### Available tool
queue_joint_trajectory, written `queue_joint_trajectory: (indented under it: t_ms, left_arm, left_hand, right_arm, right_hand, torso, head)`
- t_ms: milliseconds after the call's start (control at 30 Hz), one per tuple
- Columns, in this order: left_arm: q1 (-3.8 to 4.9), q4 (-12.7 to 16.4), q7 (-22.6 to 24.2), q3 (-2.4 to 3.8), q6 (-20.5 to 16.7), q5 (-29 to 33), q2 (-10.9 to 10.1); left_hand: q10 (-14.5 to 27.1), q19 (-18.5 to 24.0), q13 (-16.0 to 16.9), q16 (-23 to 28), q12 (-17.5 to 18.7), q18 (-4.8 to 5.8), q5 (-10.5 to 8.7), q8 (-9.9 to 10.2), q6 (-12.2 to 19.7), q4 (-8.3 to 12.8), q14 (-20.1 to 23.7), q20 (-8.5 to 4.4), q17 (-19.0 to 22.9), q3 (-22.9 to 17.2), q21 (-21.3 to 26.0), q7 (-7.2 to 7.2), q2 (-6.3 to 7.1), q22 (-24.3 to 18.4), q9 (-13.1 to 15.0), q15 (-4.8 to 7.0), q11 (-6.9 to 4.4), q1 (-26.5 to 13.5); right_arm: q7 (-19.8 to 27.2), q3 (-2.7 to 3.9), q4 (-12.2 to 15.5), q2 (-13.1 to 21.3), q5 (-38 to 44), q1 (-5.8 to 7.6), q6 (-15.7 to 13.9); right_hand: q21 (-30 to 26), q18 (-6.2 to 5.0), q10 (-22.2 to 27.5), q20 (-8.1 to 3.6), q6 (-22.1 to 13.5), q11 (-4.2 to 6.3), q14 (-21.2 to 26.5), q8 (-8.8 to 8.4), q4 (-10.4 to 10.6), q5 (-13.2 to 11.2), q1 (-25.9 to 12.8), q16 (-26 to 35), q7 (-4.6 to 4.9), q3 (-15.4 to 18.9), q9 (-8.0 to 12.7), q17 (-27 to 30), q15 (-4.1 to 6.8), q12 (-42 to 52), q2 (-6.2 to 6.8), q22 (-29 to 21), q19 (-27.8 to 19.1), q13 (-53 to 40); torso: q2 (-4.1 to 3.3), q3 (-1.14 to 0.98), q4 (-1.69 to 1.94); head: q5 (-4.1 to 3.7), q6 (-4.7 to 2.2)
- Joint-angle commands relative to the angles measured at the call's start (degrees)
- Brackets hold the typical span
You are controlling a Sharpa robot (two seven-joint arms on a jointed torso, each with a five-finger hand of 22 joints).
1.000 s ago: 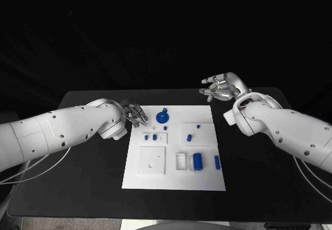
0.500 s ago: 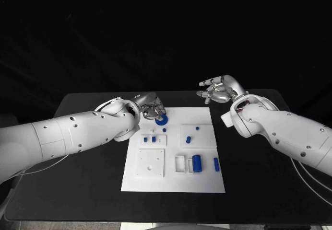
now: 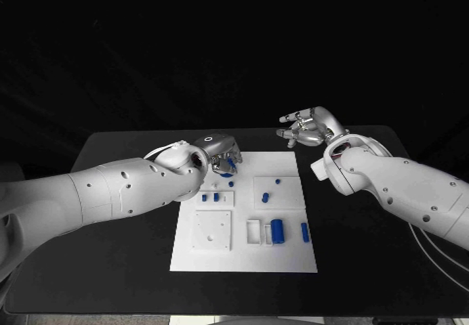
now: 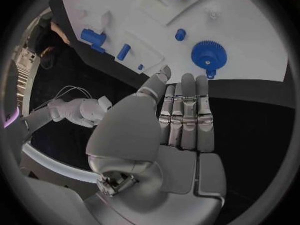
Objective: Assemble the parts on the task board
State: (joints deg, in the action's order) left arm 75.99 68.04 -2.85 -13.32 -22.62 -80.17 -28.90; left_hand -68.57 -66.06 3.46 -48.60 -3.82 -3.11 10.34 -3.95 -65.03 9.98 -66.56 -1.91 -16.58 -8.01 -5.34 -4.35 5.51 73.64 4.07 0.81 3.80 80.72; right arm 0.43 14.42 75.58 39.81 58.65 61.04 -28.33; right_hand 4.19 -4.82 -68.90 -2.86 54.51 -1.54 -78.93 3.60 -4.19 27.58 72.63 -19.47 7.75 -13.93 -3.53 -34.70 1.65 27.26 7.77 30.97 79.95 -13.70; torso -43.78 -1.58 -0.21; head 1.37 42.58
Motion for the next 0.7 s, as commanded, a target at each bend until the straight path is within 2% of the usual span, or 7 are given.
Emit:
queue_joint_trajectory:
  t_ms: [33, 267, 400, 700]
  left_arm:
    - [-0.28, -0.7, 0.9, -0.06, 2.5, -4.3, 0.8]
    - [-0.91, -1.9, 0.3, -0.27, 5.3, -8.2, 1.7]
    - [-1.08, -2.0, 0.0, -0.35, 6.9, -9.4, 1.9]
    - [-1.38, -2.2, -0.3, -0.38, 8.6, -10.0, 2.0]
  left_hand:
    - [0.6, -0.8, -0.1, -0.6, 0.4, 0.38, -0.14, 0.3, 0.3, -0.2, -0.4, 0.03, -0.1, 0.9, 0.7, 0.1, -0.03, -0.1, 0.0, -0.01, 0.14, 0.2]
    - [1.5, -1.4, -0.1, -1.5, 0.4, 0.46, -0.09, 0.3, 0.7, -1.5, -0.5, 0.15, 0.1, 3.0, 1.5, 0.02, -0.08, -0.6, -0.1, -0.08, 0.27, 0.3]
    - [1.4, -1.6, -0.1, -2.1, 0.4, 0.51, 0.02, 0.3, 0.5, -3.2, -0.6, 0.24, 0.3, 4.3, 1.5, -0.12, -0.21, -1.9, -0.1, -0.15, 0.27, 0.1]
    - [0.7, -2.4, -0.1, -4.4, 0.4, 0.38, 0.76, 0.3, -0.2, -3.8, -0.7, 0.02, -0.4, 3.9, 1.2, -0.41, -0.74, -1.4, -0.1, 0.06, 0.08, 0.4]
  right_arm:
    - [0.7, 0.03, 0.1, -0.1, 0.0, -0.03, 0.8]
    - [0.7, 0.03, 0.2, 0.0, 0.0, -0.02, 0.8]
    - [0.7, 0.03, 0.2, 0.0, 0.0, -0.02, 0.8]
    - [0.8, 0.03, 0.2, -0.1, -0.1, -0.02, 0.8]
  right_hand:
    - [0.2, 0.62, 0.3, 0.17, -0.2, -0.04, -0.3, -0.18, -0.3, 0.3, 0.0, 0.2, -0.12, 0.0, 0.1, -0.1, -0.15, 0.3, -0.12, 0.0, 0.0, 0.1]
    - [0.2, 0.62, 0.3, 0.17, -0.2, -0.04, -0.3, -0.18, -0.3, 0.3, 0.0, 0.2, -0.12, 0.0, 0.1, -0.1, -0.15, 0.3, -0.12, 0.0, 0.0, 0.1]
    - [0.2, 0.62, 0.3, 0.17, -0.2, -0.04, -0.3, -0.18, -0.3, 0.3, 0.0, 0.2, -0.12, 0.0, 0.1, -0.1, -0.15, 0.3, -0.12, 0.0, 0.0, 0.1]
    - [0.3, 0.62, 0.3, 0.16, -0.1, -0.03, -0.3, -0.17, -0.3, 0.4, -0.1, 0.2, -0.13, -0.1, 0.1, -0.1, -0.13, 0.3, -0.12, 0.1, 0.0, 0.1]
  torso:
    - [0.0, -0.03, -0.06]
    - [0.09, 0.01, 0.06]
    - [0.09, 0.01, 0.1]
    - [0.07, 0.04, 0.02]
  head:
    - [-0.05, 0.12]
    - [-0.29, 0.26]
    - [-0.38, 0.32]
    - [-0.42, 0.37]
